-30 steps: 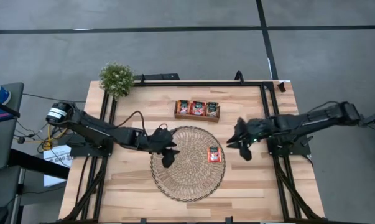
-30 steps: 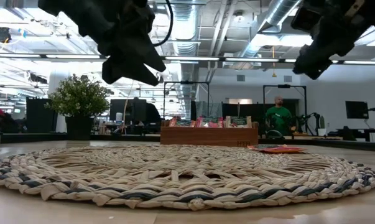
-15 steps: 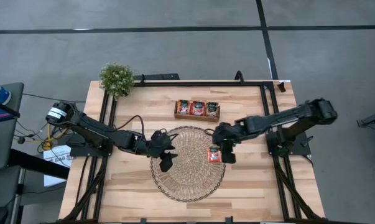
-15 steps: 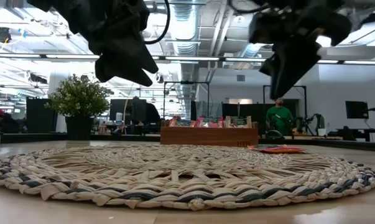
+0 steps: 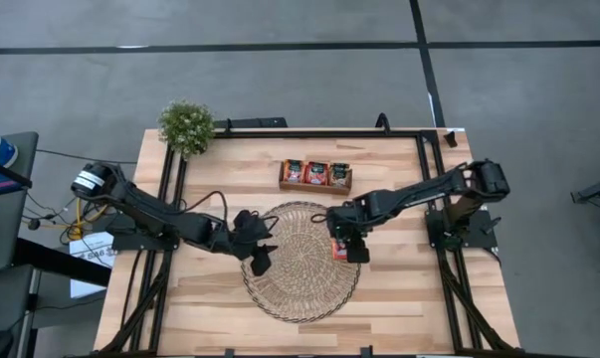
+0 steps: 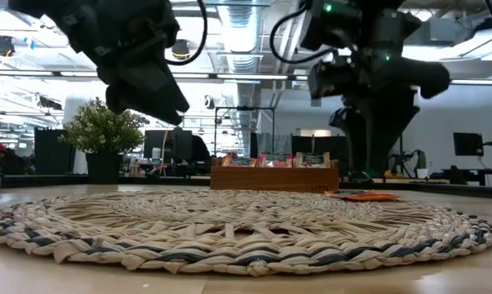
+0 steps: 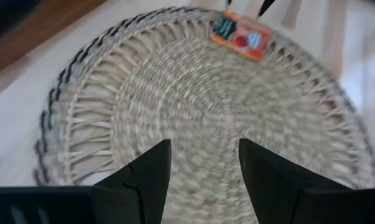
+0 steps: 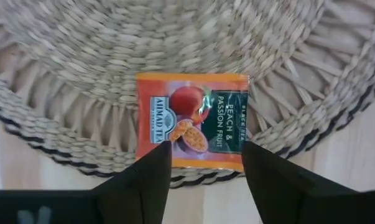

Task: Pick & Place Tea
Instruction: Put the orange tea bag into the left section of the wooden organizer

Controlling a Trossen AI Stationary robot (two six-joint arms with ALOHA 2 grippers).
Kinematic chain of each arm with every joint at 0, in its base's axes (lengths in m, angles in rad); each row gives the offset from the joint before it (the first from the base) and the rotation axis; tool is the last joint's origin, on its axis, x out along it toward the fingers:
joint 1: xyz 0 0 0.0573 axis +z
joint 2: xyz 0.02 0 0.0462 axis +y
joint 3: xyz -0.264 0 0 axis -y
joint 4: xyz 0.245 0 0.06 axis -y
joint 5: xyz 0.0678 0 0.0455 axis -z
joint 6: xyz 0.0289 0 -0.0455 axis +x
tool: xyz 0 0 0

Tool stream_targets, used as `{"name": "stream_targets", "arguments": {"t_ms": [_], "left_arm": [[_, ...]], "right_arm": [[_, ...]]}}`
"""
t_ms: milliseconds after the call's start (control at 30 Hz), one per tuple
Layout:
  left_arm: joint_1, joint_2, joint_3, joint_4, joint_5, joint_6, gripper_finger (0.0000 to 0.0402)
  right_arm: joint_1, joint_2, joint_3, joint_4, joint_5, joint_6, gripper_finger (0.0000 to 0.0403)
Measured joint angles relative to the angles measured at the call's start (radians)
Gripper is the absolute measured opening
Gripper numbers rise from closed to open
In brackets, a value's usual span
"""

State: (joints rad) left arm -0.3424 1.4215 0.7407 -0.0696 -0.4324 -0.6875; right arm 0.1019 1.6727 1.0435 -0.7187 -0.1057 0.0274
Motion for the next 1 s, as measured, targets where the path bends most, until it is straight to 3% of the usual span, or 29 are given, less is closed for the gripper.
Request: {"name": "stream_targets", "arguments": {"t_ms": [200,400,633,1000], "left_arm": [[-0.025,-0.075,-0.091,0.146,-0.002,0.021,0.0182],[-0.032,-0.153,-0.142,0.15,-0.037,0.044,0.0182],[-0.032,-0.15,-0.158,0.156,-0.037,0.043,0.0182],[-0.032,-0.148,-0.158,0.142,-0.04,0.057,0.0182]], "right_arm": [[-0.025,0.043,0.0,0.001,0.001,-0.001,0.0189],[-0.052,0.07,0.0,0.028,0.003,-0.002,0.0177],[-0.053,0.078,-0.001,0.039,0.056,-0.004,0.0153],[-0.037,0.158,0.004,0.041,0.053,-0.007,0.0121]]}}
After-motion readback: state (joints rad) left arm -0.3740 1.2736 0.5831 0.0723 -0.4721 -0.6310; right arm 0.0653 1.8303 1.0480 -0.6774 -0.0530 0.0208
